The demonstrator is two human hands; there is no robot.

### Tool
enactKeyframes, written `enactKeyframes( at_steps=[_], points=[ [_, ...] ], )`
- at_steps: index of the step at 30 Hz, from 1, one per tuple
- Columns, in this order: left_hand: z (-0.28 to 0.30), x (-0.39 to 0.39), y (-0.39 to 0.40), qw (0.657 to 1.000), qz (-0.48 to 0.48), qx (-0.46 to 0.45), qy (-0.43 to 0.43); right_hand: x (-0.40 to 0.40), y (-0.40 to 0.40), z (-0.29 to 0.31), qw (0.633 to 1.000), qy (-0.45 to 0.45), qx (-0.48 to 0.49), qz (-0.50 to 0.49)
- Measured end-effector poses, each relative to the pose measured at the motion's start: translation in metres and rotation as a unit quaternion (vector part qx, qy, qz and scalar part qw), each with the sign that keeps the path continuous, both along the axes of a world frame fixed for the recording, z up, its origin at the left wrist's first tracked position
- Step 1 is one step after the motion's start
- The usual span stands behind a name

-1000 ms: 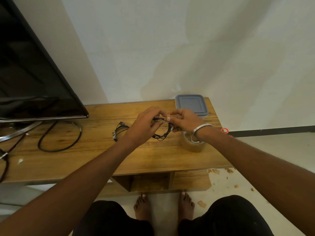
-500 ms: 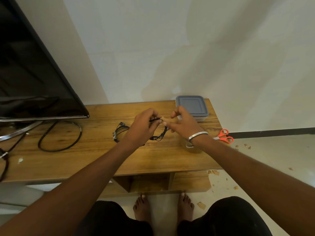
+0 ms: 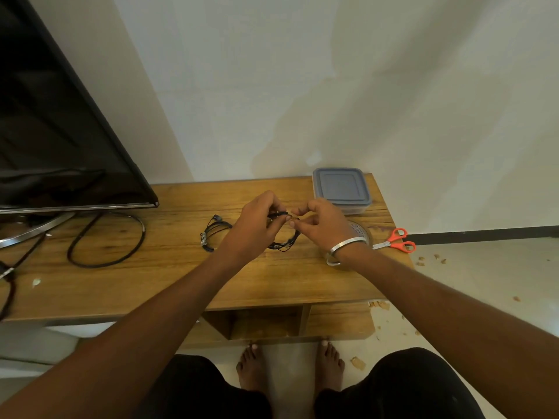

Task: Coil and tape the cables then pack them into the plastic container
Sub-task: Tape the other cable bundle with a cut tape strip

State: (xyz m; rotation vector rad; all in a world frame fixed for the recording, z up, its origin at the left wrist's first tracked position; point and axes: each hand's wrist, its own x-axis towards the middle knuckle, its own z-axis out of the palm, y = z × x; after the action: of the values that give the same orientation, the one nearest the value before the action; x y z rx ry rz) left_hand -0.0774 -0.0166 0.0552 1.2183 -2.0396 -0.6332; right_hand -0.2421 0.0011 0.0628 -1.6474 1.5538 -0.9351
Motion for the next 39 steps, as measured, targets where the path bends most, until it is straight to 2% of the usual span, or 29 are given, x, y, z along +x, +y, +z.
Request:
enactKeyframes(
  at_steps=[11, 18, 26, 31, 39],
  points=[
    [0.002, 0.010, -0.003, 0.998, -0.057, -0.001, -0.010, -0.001, -0.003, -0.003, 0.999, 0.006, 0.036, 0.028],
    [0.001, 0.009, -0.001, 0.998, -0.030, 0.056, 0.019, 0.001, 0.000, 0.000, 0.993, 0.018, 0.093, 0.068],
    [0.000, 0.005, 0.000, 0.989, 0.009, 0.134, 0.060, 0.008, -0.001, -0.007, 0.989, 0.141, 0.030, 0.043],
    [0.000, 0.008, -0.002, 0.978, 0.019, 0.185, 0.098, 0.008, -0.001, -0.004, 0.992, 0.116, -0.003, 0.050],
    [0.000, 0.015, 0.002, 0.975, -0.009, 0.204, 0.084, 0.006, -0.001, -0.006, 0.995, 0.082, -0.009, 0.048]
  ],
)
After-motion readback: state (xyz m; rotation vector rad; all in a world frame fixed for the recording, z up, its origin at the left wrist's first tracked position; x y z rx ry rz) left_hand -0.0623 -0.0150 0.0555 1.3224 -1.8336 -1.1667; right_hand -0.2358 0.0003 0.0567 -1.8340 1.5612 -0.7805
